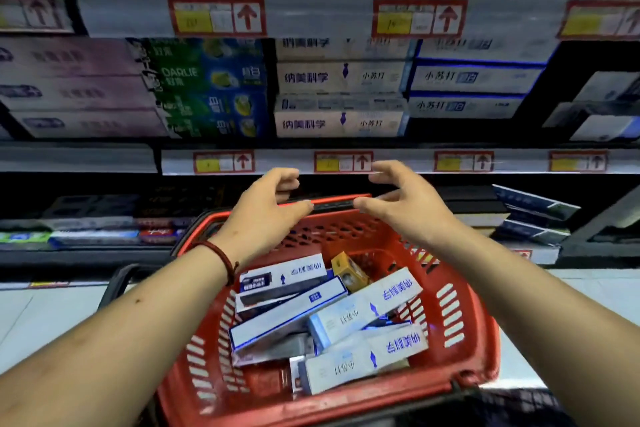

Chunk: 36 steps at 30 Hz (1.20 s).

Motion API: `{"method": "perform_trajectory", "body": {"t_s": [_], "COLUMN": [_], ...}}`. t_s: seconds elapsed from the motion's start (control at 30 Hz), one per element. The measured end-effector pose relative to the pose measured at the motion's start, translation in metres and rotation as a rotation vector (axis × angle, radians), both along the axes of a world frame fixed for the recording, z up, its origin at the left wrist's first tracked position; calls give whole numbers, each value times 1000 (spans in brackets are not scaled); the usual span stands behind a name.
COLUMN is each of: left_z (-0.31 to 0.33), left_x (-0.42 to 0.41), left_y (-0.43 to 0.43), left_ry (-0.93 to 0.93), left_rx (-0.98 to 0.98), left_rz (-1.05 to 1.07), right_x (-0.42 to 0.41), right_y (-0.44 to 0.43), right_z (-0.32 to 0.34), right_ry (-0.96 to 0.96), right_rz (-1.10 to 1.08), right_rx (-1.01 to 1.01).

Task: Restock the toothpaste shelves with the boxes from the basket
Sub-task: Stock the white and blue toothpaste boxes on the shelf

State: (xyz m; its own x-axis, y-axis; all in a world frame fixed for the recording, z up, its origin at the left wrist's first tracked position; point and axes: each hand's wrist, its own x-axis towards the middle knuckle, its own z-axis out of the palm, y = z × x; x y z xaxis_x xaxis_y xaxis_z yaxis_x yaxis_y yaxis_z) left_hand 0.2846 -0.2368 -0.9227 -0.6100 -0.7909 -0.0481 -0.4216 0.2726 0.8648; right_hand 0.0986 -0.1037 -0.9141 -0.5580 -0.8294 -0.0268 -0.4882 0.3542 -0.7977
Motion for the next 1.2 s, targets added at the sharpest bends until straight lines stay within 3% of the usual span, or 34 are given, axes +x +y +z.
{"method": "perform_trajectory", "body": {"t_s": [0.13, 0.27, 0.43, 0.53, 0.7, 0.83, 1.03, 1.2], "left_z": [-24, -60, -97, -117, -136, -139, -142, -139], "left_x": [10, 10, 0, -5, -8, -15, -13, -3], "left_y": [16, 27, 47, 66, 88, 89, 82, 57], "left_ry": [-61, -214, -569, -727, -922, -937, -885, -639], "left_rx": [91, 134, -57, -162, -414, -398, -382, -335], "left_rz": [-39, -135, -456, -614, -750, -699, -656, -495], "right_x": [12, 11, -4, -12, -8, 8, 23, 15], "right_y": [14, 20, 34, 41, 44, 31, 20, 16], "right_z": [-31, -60, -103, -122, -146, -162, -172, -154], "right_ry": [-35, -74, -114, 59, 453, 474, 682, 552], "right_rz": [108, 85, 24, 103, 426, 568, 657, 589], "right_rx": [139, 248, 394, 559, 735, 763, 736, 669]}}
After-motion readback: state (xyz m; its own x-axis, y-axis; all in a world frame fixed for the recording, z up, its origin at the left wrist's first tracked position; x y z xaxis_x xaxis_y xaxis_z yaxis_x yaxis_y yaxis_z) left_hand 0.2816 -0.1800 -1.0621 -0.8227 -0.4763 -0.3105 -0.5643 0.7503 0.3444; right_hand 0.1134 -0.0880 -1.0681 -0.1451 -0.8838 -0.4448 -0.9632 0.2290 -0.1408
